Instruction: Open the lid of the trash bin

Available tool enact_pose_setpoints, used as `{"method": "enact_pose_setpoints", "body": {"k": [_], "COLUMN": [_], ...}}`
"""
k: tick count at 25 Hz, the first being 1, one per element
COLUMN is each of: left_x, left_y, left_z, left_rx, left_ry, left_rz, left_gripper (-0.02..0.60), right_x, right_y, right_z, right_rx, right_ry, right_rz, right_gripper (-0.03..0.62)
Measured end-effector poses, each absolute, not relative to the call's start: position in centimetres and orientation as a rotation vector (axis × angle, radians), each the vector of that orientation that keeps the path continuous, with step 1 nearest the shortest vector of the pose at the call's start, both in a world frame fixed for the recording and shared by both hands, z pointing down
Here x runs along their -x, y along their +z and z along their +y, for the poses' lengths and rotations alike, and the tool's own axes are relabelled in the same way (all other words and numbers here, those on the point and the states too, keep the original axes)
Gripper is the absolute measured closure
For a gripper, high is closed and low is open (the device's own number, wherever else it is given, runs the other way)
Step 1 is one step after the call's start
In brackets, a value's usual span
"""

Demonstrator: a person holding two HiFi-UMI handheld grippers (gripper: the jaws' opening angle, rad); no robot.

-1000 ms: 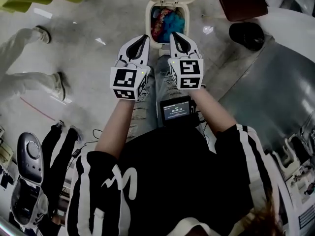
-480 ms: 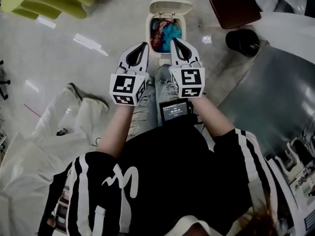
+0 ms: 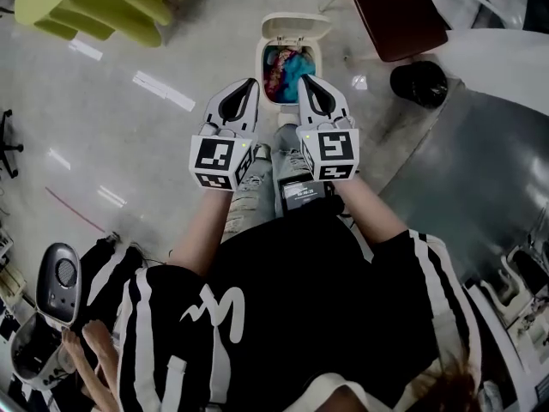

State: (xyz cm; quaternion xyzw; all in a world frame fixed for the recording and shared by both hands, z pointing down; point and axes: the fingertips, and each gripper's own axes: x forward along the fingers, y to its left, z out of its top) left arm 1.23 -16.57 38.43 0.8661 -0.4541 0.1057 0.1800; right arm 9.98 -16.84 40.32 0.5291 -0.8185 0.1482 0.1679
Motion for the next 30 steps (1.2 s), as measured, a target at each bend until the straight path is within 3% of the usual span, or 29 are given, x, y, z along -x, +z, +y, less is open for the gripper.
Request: {"method": "enact_pose_setpoints", "body": {"k": [30], "left_x": [0.7], "left_y": [27.9], "left_z": [-18.3], "left_rx": [-2.611], "left_ry": [0.133], "left_rz": [-1.355], "left_gripper": [0.572], "right_x": [-9.8], "right_y": [28.8], "right_z": [-17.7], "right_rx": [-1.619], "right_ry": [0.188], "right_rz": [-2.464], "right_gripper": [0.585]}}
